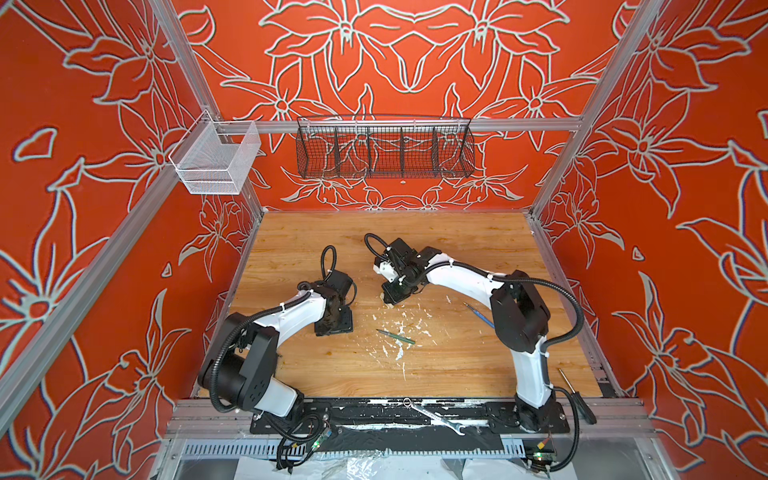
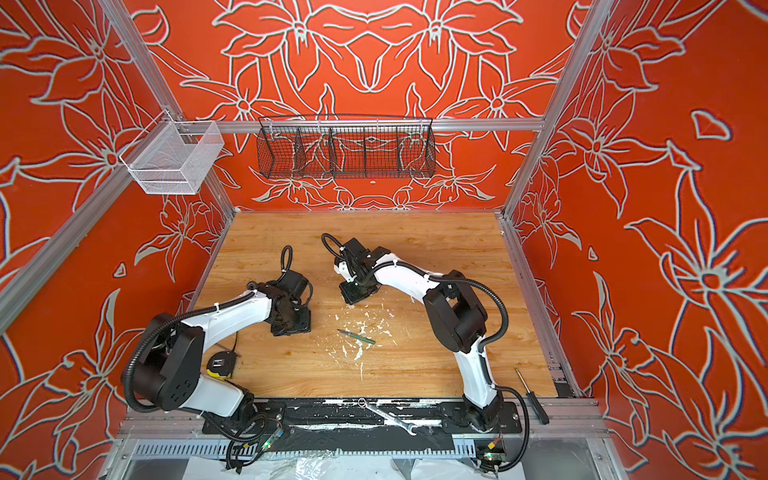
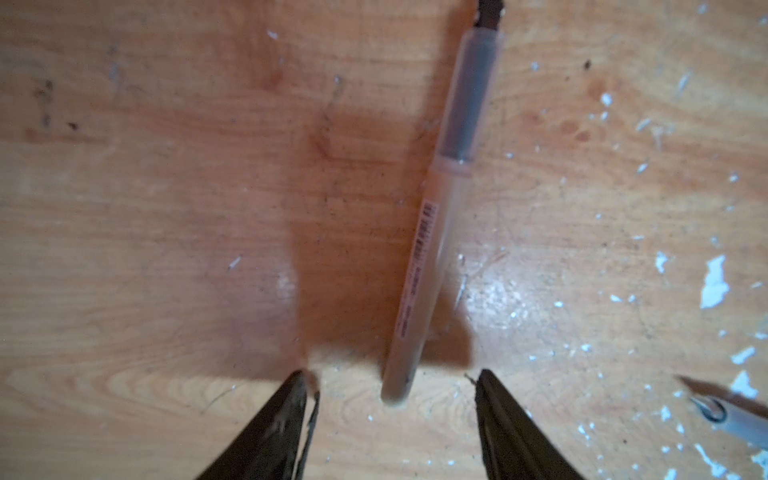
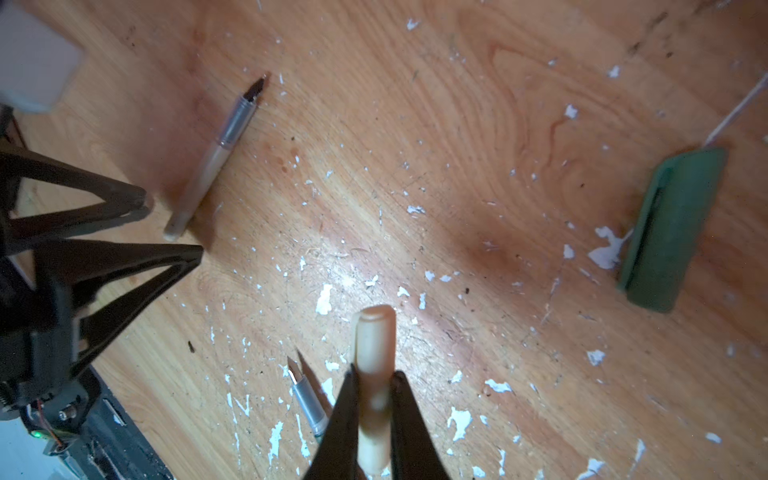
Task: Insert the pens into the pen caps
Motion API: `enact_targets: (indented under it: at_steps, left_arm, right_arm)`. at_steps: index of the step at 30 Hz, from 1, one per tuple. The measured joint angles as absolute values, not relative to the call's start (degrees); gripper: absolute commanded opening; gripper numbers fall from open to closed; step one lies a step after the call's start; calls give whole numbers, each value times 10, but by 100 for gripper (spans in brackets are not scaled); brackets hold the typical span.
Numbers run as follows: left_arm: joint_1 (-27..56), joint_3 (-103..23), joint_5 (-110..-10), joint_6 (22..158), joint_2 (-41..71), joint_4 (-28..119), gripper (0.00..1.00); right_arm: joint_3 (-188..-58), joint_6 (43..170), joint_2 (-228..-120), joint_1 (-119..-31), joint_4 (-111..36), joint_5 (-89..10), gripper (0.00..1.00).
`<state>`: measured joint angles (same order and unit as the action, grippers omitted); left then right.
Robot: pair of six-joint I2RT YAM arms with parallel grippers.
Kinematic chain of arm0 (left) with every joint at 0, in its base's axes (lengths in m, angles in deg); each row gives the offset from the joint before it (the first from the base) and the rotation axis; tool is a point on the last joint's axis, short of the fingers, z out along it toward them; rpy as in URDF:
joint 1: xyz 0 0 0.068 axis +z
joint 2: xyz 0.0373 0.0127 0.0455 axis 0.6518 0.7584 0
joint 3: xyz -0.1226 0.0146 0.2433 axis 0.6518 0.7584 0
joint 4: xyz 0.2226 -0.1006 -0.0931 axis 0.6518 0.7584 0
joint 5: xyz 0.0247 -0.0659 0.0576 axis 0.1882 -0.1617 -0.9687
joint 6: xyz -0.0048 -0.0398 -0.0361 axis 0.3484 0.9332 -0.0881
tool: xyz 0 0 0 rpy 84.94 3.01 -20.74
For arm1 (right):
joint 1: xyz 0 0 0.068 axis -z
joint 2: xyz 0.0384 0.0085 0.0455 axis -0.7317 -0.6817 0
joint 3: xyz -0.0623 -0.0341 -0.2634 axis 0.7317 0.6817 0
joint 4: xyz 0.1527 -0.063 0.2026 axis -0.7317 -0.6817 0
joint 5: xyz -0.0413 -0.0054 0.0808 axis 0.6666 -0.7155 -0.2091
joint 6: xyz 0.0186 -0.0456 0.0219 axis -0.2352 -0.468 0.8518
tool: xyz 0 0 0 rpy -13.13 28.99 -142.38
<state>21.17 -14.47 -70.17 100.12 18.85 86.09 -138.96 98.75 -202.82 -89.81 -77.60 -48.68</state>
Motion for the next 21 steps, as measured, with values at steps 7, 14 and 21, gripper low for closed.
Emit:
enact_targets:
  at_steps: [7,14,21]
  left_arm:
    - [210,-155,-702,1001,205,850,60]
    - [198,-172,-703,1004,224,848,49]
    - [194,-174,-706,1003,228,848,27]
  right_arm:
    - [-1367,1000,-2021,-899,-761,-487,12]
    - [-1354,1006,-2014,-899,-749,-488,12]
    - [-1348,1012,-1998,-898,-739,-488,12]
